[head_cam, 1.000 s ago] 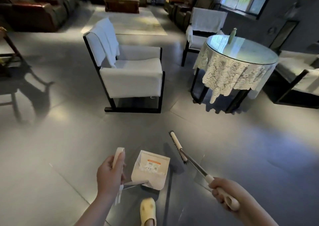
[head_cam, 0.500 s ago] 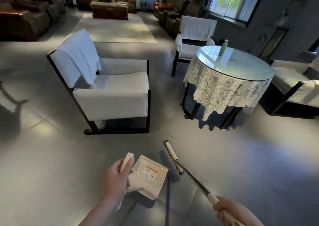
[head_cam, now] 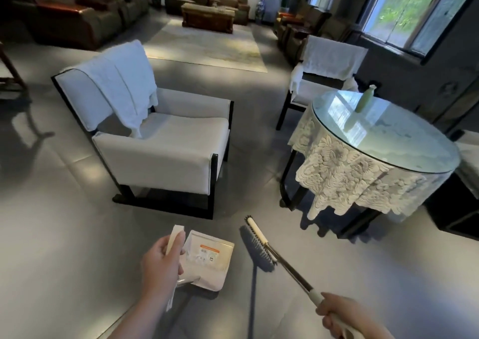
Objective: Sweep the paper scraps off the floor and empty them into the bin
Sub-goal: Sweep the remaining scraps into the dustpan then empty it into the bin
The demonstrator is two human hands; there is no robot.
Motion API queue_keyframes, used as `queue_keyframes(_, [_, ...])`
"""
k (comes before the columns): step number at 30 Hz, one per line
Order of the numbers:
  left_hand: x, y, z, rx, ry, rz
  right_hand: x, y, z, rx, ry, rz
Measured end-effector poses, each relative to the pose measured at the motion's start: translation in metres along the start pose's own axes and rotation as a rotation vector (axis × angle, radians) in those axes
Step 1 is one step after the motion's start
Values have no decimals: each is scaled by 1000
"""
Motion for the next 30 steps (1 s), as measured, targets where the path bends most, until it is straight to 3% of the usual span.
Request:
queue_keyframes(7, [43, -18, 30, -18, -85, 2, -25, 92, 72, -3, 72, -74])
queue_keyframes(18, [134, -19, 126, -134, -30, 41, -40, 216, 177, 23, 168, -107])
queue_keyframes(30, [202, -16, 157, -256, -208, 48, -30, 343, 322, -109, 131, -310])
Point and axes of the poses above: each hand's wrist, its own z-axis towards the middle knuckle, its own x-axis out of the palm, y = z × x, the point moved 6 cm from there along z, towards the middle knuckle, and after that the axes turned 1 degree about -x, right-handed, at the moved point
